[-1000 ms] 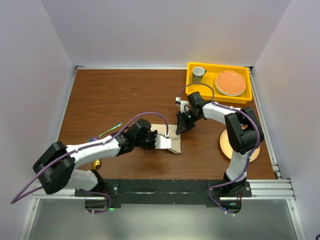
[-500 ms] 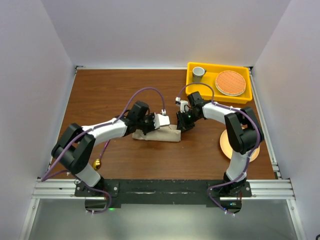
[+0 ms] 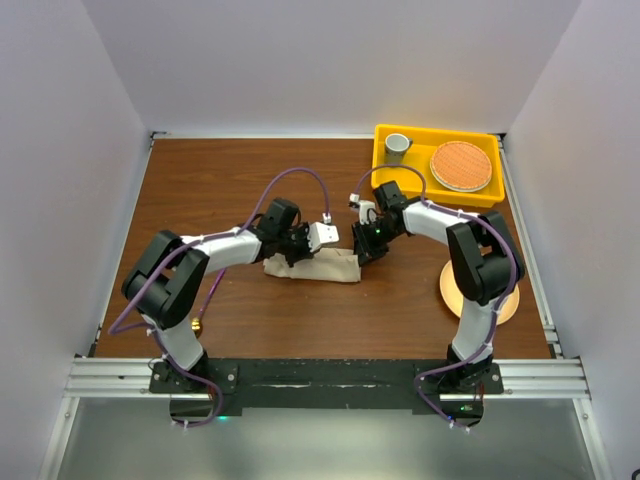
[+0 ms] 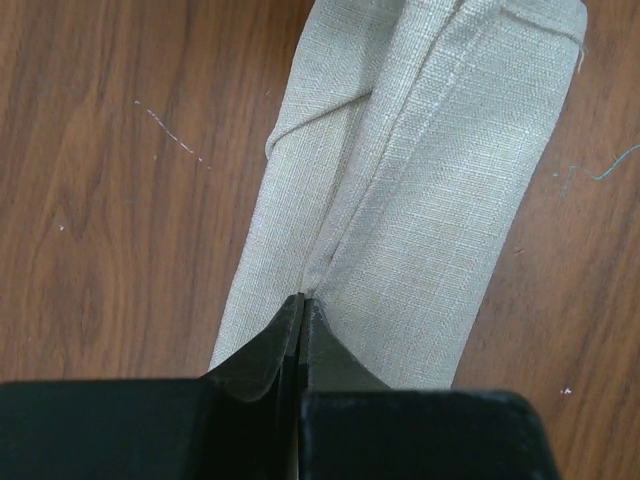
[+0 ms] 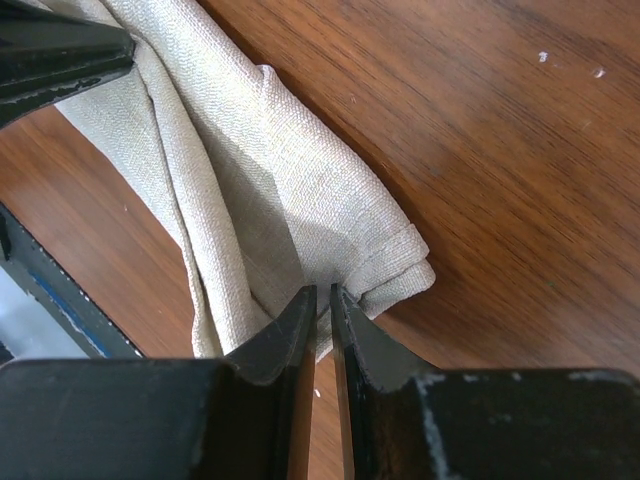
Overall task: Fold the napkin into a case and place the utensils inside
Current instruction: Fold the 2/3-rectangle-folded napkin at the center of the board, then smooth out the smaller rectangle-folded napkin at the center of the board.
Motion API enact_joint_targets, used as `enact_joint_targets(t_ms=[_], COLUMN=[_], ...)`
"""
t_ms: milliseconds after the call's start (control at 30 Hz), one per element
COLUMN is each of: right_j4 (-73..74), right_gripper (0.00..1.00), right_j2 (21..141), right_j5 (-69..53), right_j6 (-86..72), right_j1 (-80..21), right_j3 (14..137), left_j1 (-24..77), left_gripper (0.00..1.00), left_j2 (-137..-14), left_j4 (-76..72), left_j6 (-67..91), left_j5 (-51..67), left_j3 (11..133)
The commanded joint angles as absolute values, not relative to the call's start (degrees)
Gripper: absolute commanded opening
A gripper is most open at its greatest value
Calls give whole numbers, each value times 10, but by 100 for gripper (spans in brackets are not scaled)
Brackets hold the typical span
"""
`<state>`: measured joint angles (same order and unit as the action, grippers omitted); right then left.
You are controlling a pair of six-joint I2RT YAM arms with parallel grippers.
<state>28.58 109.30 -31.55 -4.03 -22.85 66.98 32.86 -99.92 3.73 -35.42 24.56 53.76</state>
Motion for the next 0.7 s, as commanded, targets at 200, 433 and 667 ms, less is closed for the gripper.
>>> enact_joint_targets(t_ms=[200, 433, 667], right_j4=[291, 304, 346], right_gripper=[18, 19, 21], right_j2=[1159, 1168, 1149], right_j5=[-227, -227, -234], right_j6=[28, 39, 47], right_j1=[-234, -233, -231], right_j3=[678, 693, 728], left_j1=[323, 324, 323], left_gripper=[0, 0, 0], left_j2=[-984, -1043, -1083], left_j4=[53, 61, 82], left_j6=[-348, -367, -369], left_j5=[269, 252, 225], left_j3=[600, 634, 640])
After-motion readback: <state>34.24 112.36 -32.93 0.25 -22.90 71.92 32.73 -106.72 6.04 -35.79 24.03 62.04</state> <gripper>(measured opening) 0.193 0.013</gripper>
